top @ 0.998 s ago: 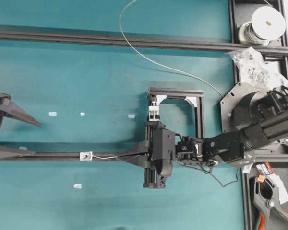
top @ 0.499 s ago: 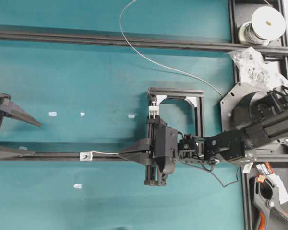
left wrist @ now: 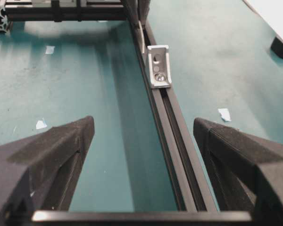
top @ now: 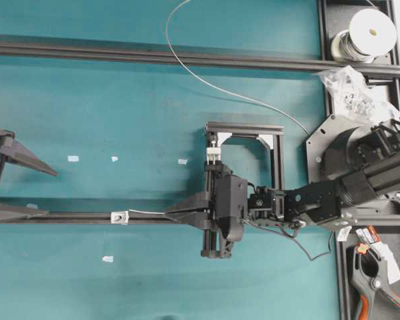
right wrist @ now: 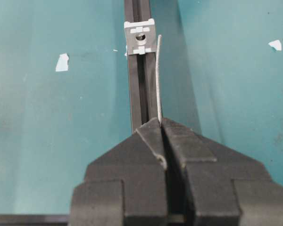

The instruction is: Insert the wire through the hole in the metal fitting.

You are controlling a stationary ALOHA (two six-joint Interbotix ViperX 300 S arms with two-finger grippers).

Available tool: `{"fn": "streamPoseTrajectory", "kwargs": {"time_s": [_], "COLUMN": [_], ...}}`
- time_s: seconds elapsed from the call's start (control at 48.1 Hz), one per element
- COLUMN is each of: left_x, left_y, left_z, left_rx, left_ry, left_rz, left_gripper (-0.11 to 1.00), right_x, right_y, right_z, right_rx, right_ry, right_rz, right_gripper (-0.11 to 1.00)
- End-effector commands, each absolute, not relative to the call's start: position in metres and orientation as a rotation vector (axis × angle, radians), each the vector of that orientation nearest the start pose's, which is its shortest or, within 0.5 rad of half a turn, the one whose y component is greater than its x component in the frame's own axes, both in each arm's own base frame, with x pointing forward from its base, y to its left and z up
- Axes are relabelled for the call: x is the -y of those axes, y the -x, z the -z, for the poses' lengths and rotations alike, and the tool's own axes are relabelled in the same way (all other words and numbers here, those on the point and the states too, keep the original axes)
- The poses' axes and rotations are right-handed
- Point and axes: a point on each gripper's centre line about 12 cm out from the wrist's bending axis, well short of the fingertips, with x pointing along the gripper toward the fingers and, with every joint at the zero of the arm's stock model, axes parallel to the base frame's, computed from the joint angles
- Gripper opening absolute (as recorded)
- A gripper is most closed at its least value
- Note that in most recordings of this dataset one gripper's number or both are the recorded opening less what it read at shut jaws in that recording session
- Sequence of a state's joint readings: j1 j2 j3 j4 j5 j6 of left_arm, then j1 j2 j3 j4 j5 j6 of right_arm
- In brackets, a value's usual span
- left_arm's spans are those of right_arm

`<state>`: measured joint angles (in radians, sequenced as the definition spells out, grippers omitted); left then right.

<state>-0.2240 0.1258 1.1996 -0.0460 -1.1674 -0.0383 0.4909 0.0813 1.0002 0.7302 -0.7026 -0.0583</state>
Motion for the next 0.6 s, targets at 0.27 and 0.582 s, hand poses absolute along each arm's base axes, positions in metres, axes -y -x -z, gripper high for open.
{"fn": "streamPoseTrajectory", "kwargs": {"time_s": [0.27,0.582], "left_x": [0.0602,0.0603], "left_y": [-0.2827,-0.2831], "left_z": [-0.114,-0.1143], "left_rx": [-0.135,-0.133], "left_ry": [0.037,0.037], "left_rz": [0.181,0.181], "left_gripper": [0.75,0.75], "right_x": [-0.1091,-0.1131], "right_y": [-0.3035,-0.306], "right_z": [-0.1118,-0.1146], "right_rx": [-0.438,-0.426], "right_ry": [-0.307,-0.285], "right_rz": [0.061,0.027], "right_gripper": [0.0,0.0]}}
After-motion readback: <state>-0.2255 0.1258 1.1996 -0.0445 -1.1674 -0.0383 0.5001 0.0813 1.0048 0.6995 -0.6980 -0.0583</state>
